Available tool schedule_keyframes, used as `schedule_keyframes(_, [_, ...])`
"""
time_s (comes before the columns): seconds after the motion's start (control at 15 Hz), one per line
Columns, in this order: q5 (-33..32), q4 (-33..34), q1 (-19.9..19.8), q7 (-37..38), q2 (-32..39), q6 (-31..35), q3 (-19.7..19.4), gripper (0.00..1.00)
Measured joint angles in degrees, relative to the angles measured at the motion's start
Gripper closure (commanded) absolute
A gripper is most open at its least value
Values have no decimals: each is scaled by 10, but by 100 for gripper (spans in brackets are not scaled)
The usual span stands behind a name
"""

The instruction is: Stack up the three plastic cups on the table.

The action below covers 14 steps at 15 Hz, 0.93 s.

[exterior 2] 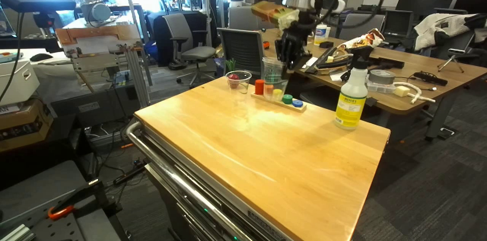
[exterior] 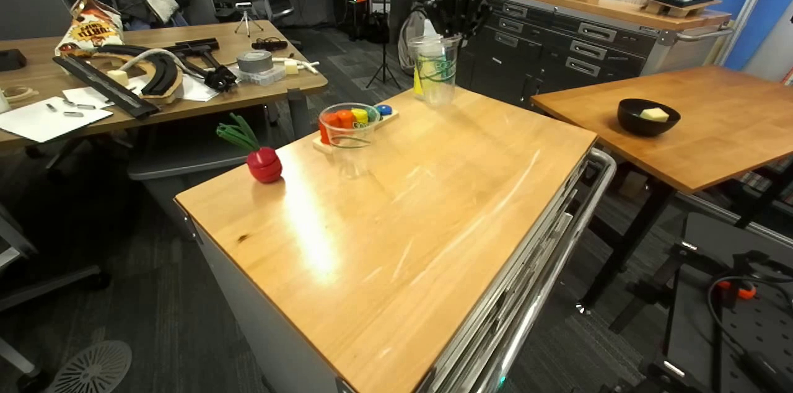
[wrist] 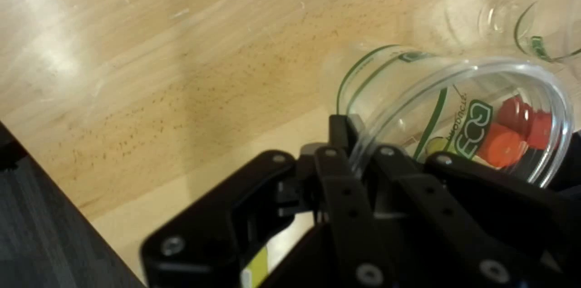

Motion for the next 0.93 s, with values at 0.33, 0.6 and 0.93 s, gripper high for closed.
schedule_keyframes(0.33, [-40,14,50,23,-41,36,20,99])
schedule_keyframes(0.6, [-25,18,52,23,-35,94,40,99])
schedule_keyframes(0.93, [26,18,46,18,-7,136,58,99])
